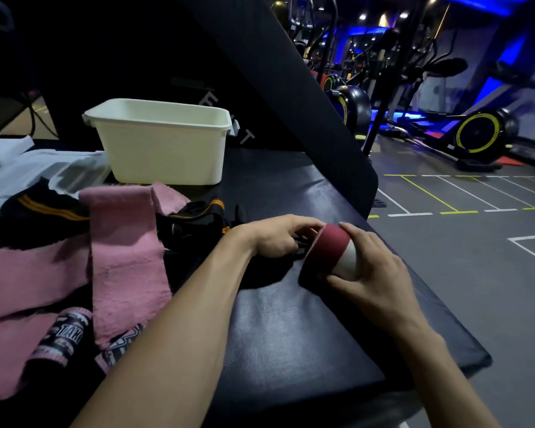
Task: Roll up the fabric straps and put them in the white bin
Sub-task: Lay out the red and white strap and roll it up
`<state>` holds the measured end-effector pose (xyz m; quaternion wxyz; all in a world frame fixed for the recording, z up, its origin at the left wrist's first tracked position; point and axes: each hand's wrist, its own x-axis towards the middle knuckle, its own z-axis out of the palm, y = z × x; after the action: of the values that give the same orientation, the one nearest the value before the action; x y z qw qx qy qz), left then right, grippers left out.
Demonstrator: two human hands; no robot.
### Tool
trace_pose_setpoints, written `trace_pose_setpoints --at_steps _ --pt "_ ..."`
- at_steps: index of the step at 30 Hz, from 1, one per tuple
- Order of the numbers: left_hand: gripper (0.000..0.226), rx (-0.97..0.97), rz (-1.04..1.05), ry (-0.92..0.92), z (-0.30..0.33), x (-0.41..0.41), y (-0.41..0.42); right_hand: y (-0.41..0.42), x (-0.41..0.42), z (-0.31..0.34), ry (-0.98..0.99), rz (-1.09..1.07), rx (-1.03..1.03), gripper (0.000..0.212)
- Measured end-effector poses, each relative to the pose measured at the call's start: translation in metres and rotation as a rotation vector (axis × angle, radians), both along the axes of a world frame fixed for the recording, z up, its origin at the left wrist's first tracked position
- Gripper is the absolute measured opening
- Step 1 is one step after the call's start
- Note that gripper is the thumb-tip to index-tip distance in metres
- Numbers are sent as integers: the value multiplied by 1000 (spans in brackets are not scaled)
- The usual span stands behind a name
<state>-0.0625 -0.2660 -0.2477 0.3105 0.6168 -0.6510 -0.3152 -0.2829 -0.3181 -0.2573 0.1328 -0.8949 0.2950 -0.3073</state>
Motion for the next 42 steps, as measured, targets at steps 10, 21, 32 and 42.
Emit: trace_pose_setpoints --at_steps 10,21,32,42 --pt "50 -301 63 25 30 -29 14 -8 -15 2 -634 163 857 69" --pt "48 -458 87 -85 49 -66 20 2 -49 3 -649 322 925 56" --pt "46 -327 118 292 67 -109 39 34 -60 15 -884 501 1281 87" --pt "50 -434 270 522 27 -91 124 74 -46 22 -676 714 1317 81"
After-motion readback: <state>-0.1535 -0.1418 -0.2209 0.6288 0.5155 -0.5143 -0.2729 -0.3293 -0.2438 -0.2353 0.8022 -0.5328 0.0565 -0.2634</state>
